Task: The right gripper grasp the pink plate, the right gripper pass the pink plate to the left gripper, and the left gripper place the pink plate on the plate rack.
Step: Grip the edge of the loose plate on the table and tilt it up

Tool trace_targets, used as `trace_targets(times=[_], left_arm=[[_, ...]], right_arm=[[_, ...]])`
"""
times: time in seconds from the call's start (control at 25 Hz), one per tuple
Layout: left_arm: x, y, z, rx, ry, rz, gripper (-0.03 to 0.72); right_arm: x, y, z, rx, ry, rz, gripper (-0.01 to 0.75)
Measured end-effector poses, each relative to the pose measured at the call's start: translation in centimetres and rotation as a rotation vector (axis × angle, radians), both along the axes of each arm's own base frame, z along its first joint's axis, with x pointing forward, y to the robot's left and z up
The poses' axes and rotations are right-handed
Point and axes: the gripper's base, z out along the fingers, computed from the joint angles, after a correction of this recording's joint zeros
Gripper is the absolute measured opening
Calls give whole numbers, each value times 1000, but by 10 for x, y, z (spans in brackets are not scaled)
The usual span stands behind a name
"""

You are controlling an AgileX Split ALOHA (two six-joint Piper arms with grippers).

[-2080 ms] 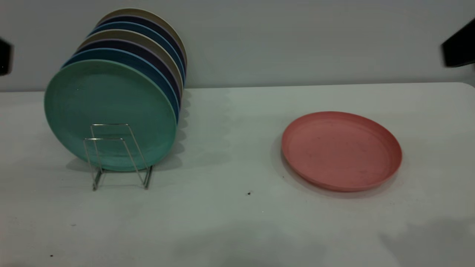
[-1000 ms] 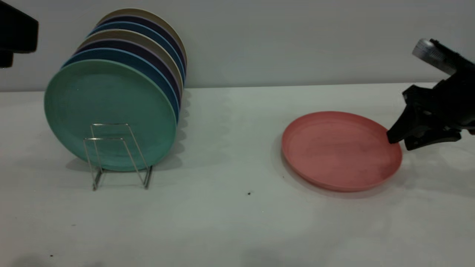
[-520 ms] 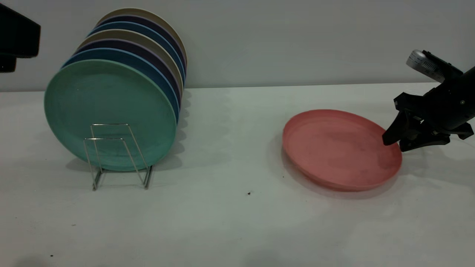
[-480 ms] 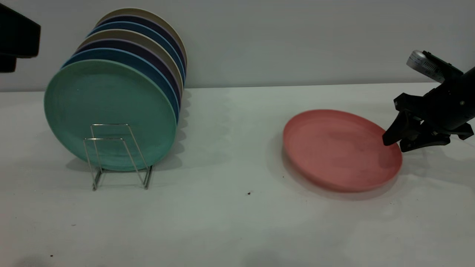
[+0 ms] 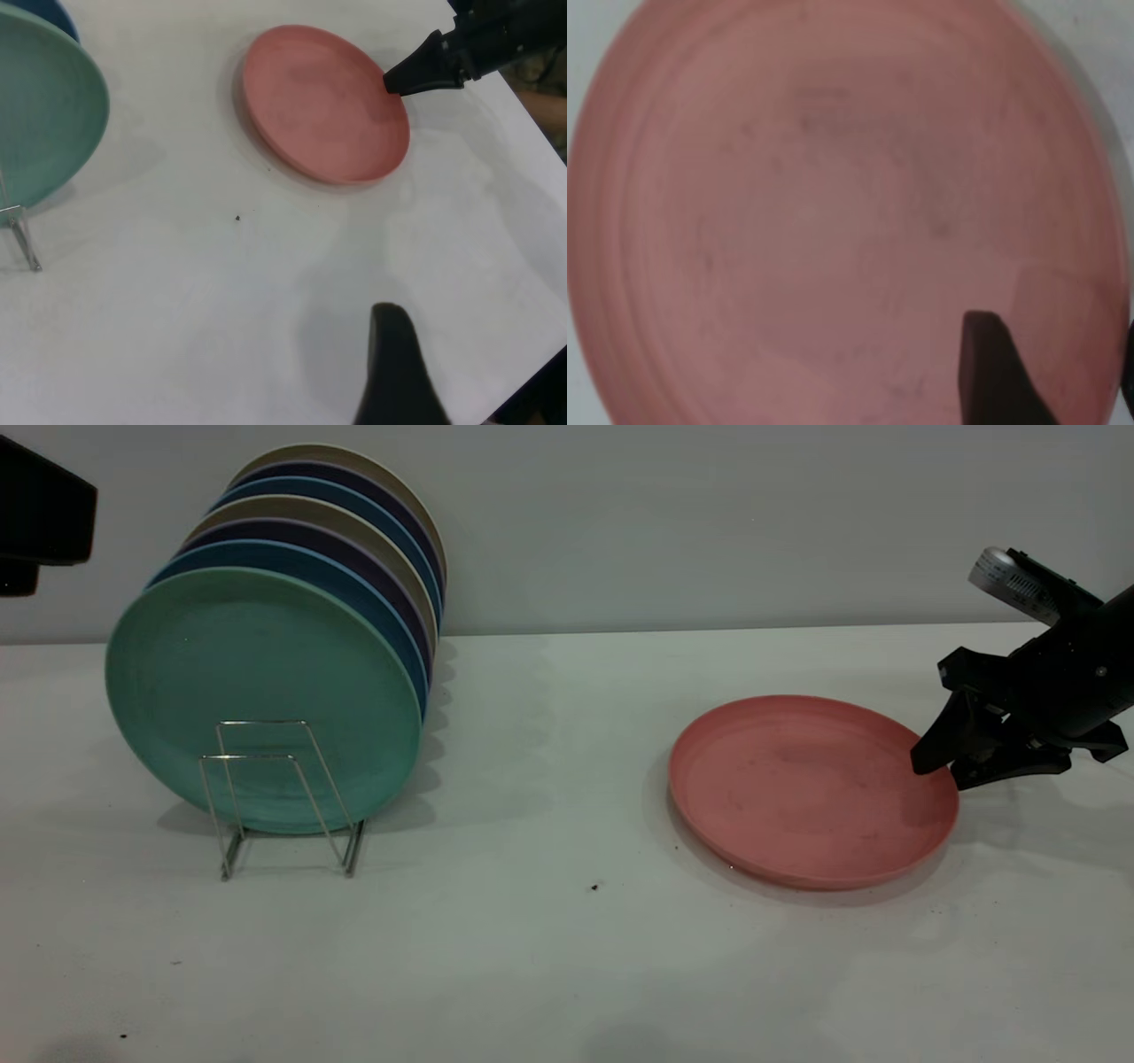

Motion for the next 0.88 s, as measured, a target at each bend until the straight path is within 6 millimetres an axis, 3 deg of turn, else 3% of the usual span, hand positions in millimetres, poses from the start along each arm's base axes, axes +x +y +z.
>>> trace_targets(times=[0.52,0.68,0.8,0.88], left_arm=[[0,0,0,2,-2,-2,501],[0,0,0,2,-2,-2,501],[0,0,0,2,-2,-2,501],[0,0,0,2,-2,-2,501]], right_arm=[[-3,3,-25,55,53,-43,328],[-3,3,-25,55,53,-45,204],[-3,3,-26,55,54,-43,61],[-3,3,-26,61,55,-47,20]])
